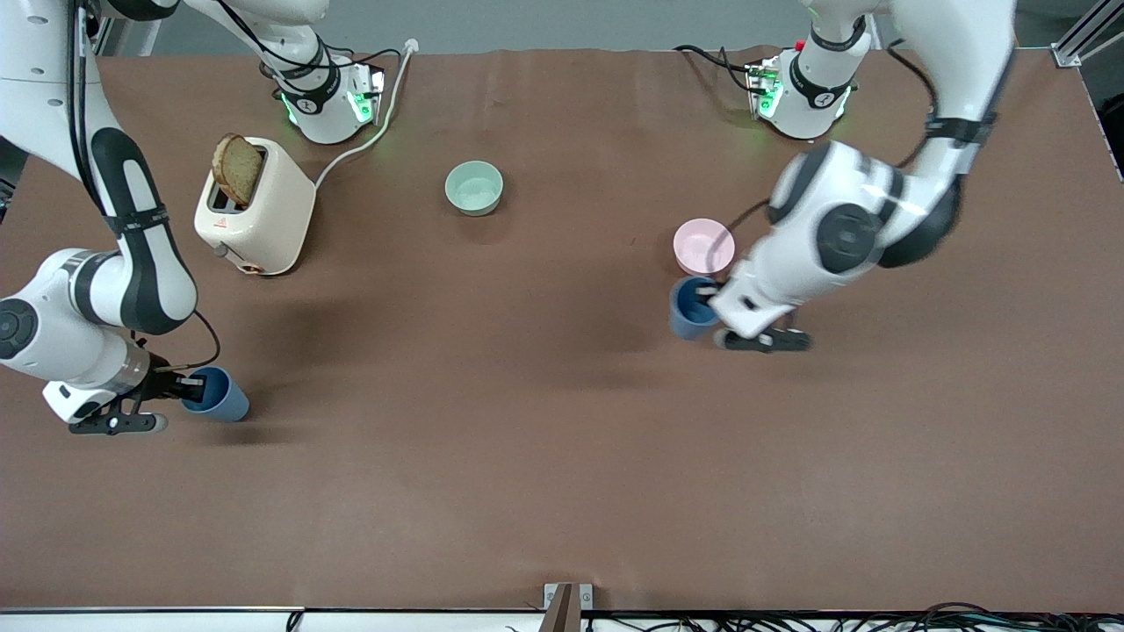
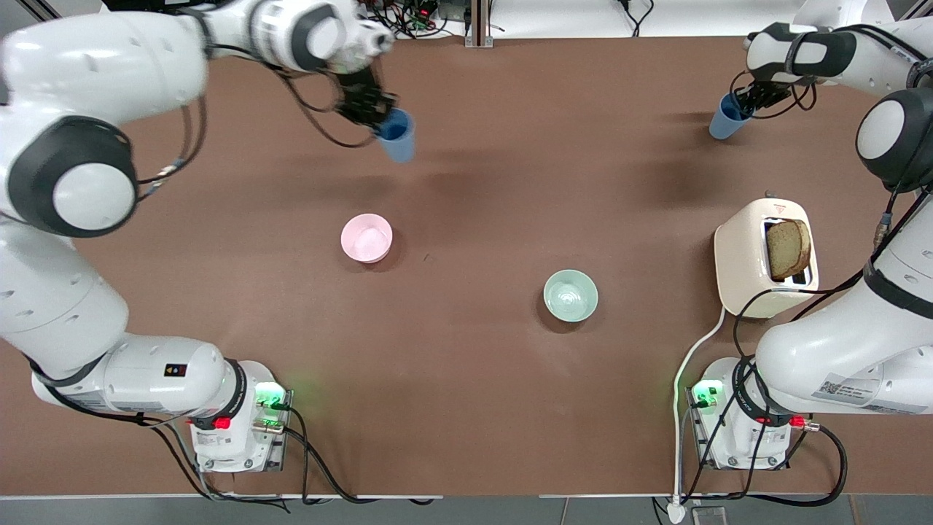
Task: Stack blue cups with both arms
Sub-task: 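Close the left gripper on its blue cup while the right gripper grasps its cup, then set the left gripper's cup at table center while the right gripper carries its cup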
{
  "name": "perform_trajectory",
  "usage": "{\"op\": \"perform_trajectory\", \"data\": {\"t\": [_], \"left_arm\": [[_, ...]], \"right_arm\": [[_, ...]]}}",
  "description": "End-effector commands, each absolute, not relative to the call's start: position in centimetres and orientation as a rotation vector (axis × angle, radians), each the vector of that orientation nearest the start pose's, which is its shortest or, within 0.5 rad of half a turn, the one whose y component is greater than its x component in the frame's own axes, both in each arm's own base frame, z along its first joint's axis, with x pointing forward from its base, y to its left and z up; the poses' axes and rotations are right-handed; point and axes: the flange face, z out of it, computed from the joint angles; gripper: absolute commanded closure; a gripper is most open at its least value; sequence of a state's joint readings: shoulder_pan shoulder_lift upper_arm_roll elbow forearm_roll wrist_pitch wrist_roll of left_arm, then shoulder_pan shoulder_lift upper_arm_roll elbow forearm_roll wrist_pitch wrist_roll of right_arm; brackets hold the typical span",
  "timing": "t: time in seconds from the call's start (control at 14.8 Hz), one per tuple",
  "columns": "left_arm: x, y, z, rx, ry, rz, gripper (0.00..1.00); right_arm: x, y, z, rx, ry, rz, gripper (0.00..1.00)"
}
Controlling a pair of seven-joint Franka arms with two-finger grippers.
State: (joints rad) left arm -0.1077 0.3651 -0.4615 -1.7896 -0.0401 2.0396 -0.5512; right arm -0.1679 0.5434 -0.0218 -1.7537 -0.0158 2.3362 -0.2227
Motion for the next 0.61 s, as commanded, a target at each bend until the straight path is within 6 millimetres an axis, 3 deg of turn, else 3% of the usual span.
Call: {"op": "perform_trajectory", "data": {"t": [0.0, 0.2, 0.34, 0.54], "left_arm": [[53.2, -39.9, 33.8, -3.249, -0.136, 0.292, 1.00], [52.4, -45.7, 30.6, -3.258, -0.277, 0.299, 0.99], [52.7, -48.3, 28.8, -3.294, -0.339, 0.265, 0.99], [53.5, -48.5, 26.3, -3.295, -0.292, 0.199, 0.97]], "right_arm": [[66.0, -10.9, 32.2, -3.155, -0.118, -0.071, 0.99], [67.5, -7.2, 37.5, -3.107, -0.150, -0.011, 0.99], [67.6, -5.6, 39.4, -3.022, -0.038, 0.048, 0.98], [67.7, -0.4, 41.7, -2.999, 0.085, 0.044, 0.98]]}}
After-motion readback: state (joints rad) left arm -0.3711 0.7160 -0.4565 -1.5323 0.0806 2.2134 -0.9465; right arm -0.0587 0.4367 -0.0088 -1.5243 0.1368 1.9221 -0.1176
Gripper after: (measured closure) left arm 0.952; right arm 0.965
